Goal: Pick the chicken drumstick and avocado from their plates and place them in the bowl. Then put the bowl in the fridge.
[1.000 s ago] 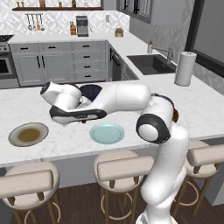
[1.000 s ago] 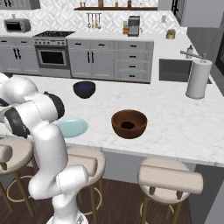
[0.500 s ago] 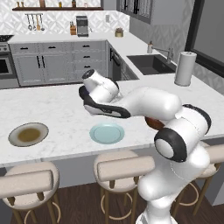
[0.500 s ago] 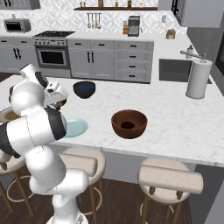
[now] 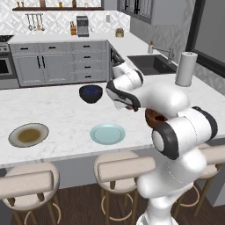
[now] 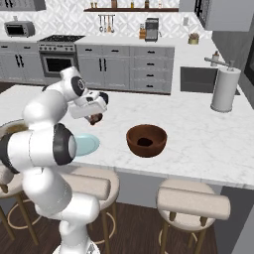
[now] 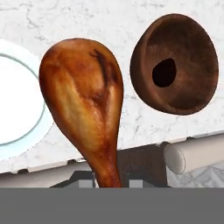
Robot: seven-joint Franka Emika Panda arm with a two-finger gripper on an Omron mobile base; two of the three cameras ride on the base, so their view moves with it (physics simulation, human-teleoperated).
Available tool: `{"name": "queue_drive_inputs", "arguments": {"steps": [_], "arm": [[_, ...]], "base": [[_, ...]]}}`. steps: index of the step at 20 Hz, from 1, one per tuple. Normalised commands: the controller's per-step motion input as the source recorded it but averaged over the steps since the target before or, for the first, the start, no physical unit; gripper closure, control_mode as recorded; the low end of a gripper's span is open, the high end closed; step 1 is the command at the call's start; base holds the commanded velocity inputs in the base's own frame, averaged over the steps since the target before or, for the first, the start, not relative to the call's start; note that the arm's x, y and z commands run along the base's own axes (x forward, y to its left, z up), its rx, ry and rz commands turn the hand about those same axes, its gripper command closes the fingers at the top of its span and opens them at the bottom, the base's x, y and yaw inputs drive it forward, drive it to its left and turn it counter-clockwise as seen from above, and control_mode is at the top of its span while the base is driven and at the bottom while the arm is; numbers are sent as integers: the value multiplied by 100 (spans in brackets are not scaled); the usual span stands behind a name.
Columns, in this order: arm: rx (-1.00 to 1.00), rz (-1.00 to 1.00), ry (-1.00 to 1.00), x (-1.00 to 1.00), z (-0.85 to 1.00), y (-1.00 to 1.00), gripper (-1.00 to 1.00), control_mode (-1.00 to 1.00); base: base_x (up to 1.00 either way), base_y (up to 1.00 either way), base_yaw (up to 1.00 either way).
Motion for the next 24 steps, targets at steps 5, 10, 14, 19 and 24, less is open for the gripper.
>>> {"name": "queue_drive_inputs", "arguments": {"steps": [5, 10, 14, 19, 24], "arm": [[0, -12, 27, 28, -2, -100, 100, -100], [2, -1, 13, 0, -8, -100, 100, -100], [5, -3, 19, 5, -12, -100, 100, -100], [13, 0, 14, 17, -36, -77, 100, -100], [13, 0, 2, 28, -42, -52, 100, -100]], "base": [[0, 0, 0], [0, 0, 0], [0, 0, 0], [0, 0, 0], [0, 0, 0]]}}
